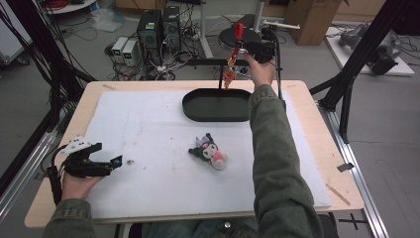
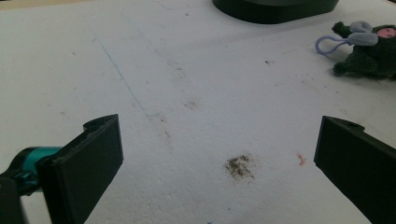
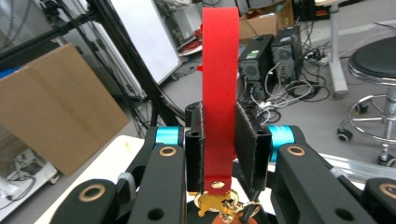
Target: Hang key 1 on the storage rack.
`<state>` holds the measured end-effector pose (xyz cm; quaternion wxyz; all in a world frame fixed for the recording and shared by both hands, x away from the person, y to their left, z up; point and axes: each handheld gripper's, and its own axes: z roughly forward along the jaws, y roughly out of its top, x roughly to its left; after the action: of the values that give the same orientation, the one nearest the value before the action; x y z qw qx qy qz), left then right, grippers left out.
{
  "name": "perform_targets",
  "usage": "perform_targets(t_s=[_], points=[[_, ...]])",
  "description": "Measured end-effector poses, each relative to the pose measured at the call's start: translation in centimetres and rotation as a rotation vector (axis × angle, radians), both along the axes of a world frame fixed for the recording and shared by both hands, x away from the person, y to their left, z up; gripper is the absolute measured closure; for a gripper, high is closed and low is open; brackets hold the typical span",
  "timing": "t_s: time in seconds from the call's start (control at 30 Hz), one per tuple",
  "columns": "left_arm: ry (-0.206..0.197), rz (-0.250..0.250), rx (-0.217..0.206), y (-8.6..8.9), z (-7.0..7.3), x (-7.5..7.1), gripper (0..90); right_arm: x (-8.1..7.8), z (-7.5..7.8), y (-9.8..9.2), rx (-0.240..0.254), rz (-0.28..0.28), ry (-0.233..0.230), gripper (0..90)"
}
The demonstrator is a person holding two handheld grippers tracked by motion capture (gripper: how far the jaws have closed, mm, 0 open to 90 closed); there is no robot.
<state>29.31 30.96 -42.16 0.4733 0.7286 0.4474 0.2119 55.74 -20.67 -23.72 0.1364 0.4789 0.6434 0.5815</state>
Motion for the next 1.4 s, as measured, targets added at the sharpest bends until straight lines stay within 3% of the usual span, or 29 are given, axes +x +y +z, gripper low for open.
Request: perform_targets(t_s=[0.07, 0.3, 0.37, 0.4, 0.47, 0.5, 0.6, 0.67, 0.8, 1.03, 1.27, 1.4], points=[[0.001, -0.001, 0.003, 0.0, 0.0, 0.0, 1.7, 0.2, -0.3, 0.1, 0.011, -0.003, 0.003, 74.5], [0.010, -0.007, 0.008, -0.1, -0.2, 0.2, 1.7, 0.9, -0.9, 0.7, -0.019, -0.022, -0.002, 74.2], [0.011, -0.007, 0.005, -0.2, -0.2, 0.2, 1.7, 1.1, -1.2, 0.8, -0.015, -0.015, 0.006, 70.8], [0.012, -0.009, 0.008, -0.2, -0.2, 0.2, 1.7, 1.2, -1.4, 0.9, -0.010, -0.007, 0.004, 52.3], [0.011, -0.006, 0.008, -0.2, -0.2, 0.2, 1.7, 1.1, -1.3, 1.2, -0.040, -0.019, 0.007, 36.3], [0.010, -0.006, 0.008, -0.2, -0.2, 0.2, 1.7, 1.0, -1.3, 1.2, -0.049, 0.017, 0.010, 24.2], [0.007, -0.007, 0.010, -0.2, -0.1, 0.1, 1.7, 0.2, -1.2, 1.4, -0.114, 0.025, -0.018, 8.7], [0.009, -0.009, 0.008, -0.3, -0.1, 0.1, 1.7, -0.4, -1.1, 1.4, -0.129, 0.023, -0.034, 0.6], [0.009, -0.011, 0.012, -0.3, -0.1, 0.1, 1.7, -1.4, -1.0, 1.3, -0.199, 0.061, -0.035, 0.3], [0.010, -0.009, 0.013, -0.4, -0.1, 0.1, 1.7, -3.3, -1.0, 1.2, -0.213, 0.135, -0.045, 0.3], [0.012, -0.008, 0.017, -0.3, -0.1, 0.1, 1.7, -4.6, -1.5, 1.0, -0.254, 0.153, -0.032, 0.4], [0.010, -0.006, 0.014, -0.2, -0.1, 0.1, 1.7, -5.0, -1.2, 1.3, -0.271, 0.170, -0.055, 0.4]])
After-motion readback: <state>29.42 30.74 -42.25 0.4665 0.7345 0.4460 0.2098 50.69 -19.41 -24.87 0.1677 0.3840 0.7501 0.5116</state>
